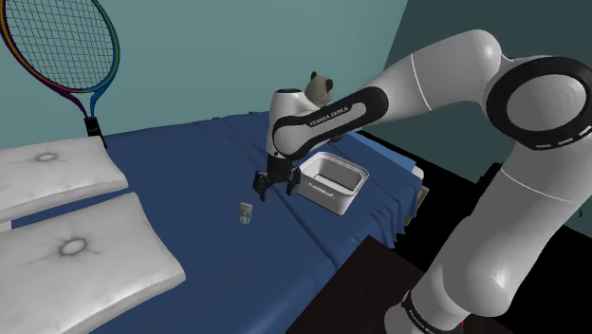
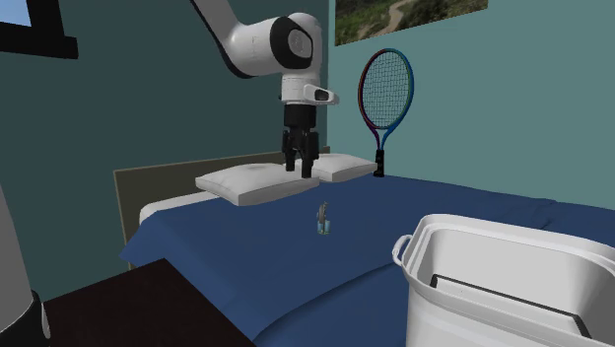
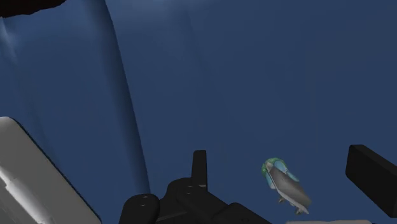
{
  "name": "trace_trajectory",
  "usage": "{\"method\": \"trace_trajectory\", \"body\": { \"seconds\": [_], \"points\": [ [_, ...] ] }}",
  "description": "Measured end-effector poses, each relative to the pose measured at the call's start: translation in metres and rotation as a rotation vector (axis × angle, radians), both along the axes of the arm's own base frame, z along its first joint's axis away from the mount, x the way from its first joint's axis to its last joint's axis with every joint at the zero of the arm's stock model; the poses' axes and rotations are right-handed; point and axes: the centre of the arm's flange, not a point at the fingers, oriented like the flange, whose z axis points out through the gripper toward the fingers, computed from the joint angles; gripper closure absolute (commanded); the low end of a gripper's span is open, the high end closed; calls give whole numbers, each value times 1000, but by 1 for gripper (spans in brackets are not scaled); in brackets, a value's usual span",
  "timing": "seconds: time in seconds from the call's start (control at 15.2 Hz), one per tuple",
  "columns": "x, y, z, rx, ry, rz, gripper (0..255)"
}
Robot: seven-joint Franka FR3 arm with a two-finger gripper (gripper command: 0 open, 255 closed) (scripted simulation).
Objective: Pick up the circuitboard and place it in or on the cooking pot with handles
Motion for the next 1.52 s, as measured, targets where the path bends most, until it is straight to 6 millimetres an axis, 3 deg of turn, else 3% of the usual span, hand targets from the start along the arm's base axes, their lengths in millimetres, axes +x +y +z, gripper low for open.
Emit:
{"method": "trace_trajectory", "body": {
  "seconds": [0.79,1.25,1.52],
  "points": [
    [112,17,-93,-18,-32,-109,0],
    [116,18,-134,-19,-35,-114,0],
    [116,17,-140,-19,-35,-114,0]
  ]
}}
